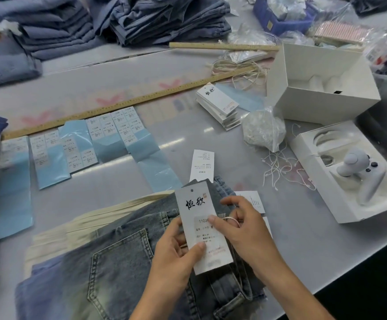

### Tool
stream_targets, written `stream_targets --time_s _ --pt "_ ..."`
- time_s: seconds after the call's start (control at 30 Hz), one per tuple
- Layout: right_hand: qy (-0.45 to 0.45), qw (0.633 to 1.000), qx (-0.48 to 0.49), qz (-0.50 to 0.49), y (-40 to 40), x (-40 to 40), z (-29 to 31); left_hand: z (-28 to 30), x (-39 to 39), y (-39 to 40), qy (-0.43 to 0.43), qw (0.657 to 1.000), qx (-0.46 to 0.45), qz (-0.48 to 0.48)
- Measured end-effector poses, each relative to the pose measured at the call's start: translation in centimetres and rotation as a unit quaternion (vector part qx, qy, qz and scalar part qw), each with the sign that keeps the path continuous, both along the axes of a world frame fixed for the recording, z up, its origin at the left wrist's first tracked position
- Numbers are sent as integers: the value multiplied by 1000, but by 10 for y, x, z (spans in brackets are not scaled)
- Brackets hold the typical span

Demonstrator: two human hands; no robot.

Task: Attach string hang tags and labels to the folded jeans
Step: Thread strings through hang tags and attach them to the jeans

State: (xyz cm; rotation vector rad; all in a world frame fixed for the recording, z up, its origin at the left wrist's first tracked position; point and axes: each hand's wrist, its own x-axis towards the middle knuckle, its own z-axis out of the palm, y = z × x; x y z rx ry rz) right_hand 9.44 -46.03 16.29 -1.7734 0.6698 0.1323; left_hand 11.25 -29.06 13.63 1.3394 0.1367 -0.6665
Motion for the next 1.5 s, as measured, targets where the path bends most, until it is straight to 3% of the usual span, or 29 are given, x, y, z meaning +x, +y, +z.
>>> stream_targets --time_s 0.07,0.3,0.47,0.6,0.73,0.87,1.03,1.17,1.5 --pt "-3 997 73 28 -1 1 3 3 2 2 -2 1000 -10 -16" --pt "-29 990 66 122 10 -12 4 9 11 -10 -20 995 12 95" --pt "-12 987 51 155 7 -24 8 14 12 -13 -39 995 36 87" --pt "-77 991 -50 97 -13 -27 20 14 9 -8 -87 990 77 79" --pt "-144 978 -102 115 -24 -19 42 16 7 -6 -134 982 122 41" --pt "-169 974 -84 123 -17 -5 48 20 5 -12 -147 985 78 55" --pt "-222 949 -205 90 3 4 44 21 1 -14 -163 983 64 52" --pt "-224 930 -280 85 12 6 44 20 -2 -13 -172 983 57 22" --pt "-216 920 -319 76 11 10 43 15 -2 -13 -204 975 75 -44"
